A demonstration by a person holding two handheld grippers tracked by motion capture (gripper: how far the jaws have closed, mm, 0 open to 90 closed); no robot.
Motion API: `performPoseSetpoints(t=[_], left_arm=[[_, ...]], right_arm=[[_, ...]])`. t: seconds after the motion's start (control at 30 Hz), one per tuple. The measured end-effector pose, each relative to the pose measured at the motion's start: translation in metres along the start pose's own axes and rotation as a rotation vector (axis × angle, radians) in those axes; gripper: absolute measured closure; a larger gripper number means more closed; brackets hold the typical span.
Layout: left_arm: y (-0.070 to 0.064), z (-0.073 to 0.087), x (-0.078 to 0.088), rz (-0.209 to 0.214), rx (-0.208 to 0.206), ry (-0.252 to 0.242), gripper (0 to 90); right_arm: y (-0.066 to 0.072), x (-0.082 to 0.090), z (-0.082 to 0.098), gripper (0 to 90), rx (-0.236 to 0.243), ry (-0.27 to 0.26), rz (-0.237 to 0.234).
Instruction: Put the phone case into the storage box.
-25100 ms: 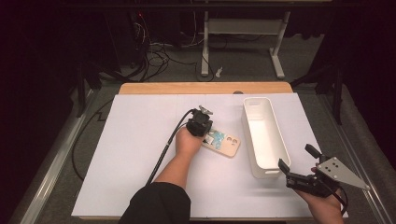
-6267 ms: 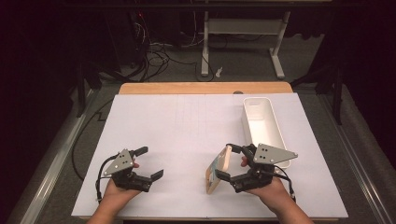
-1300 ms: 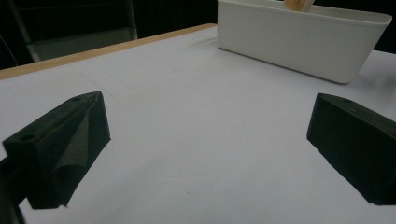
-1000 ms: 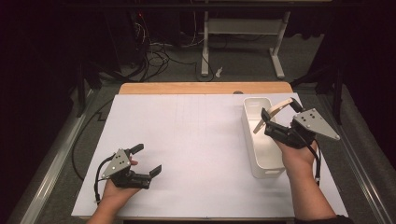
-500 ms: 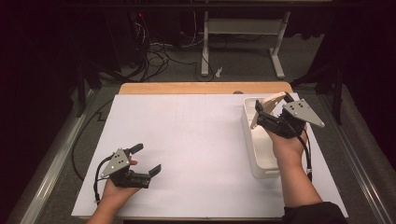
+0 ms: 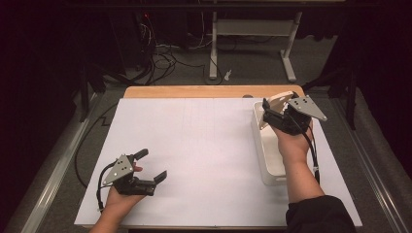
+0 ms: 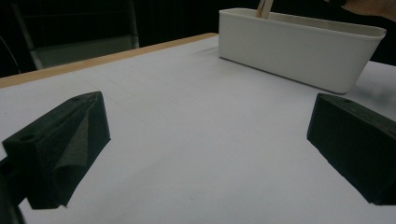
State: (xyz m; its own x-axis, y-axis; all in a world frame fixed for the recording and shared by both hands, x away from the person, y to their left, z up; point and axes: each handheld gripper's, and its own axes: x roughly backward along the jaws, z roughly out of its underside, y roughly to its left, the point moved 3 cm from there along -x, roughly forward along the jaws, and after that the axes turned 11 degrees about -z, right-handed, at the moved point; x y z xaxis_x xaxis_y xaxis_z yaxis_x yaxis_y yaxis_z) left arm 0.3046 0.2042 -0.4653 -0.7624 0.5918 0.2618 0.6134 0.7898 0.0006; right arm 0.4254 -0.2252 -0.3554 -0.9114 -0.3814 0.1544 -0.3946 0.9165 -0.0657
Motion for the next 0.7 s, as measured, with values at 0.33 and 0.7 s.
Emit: performPoseSetpoints(t=[0.33, 0.7], left_arm=[[0.0, 0.0, 0.0, 0.004, 0.001, -0.001, 0.4], [0.0, -0.001, 0.001, 0.011, 0.006, -0.011, 0.4]], right_arm=[[-0.004, -0.02, -0.001, 11.7, -0.016, 0.029, 0.042], [-0.008, -0.039, -0.001, 11.6, -0.033, 0.044, 0.074]])
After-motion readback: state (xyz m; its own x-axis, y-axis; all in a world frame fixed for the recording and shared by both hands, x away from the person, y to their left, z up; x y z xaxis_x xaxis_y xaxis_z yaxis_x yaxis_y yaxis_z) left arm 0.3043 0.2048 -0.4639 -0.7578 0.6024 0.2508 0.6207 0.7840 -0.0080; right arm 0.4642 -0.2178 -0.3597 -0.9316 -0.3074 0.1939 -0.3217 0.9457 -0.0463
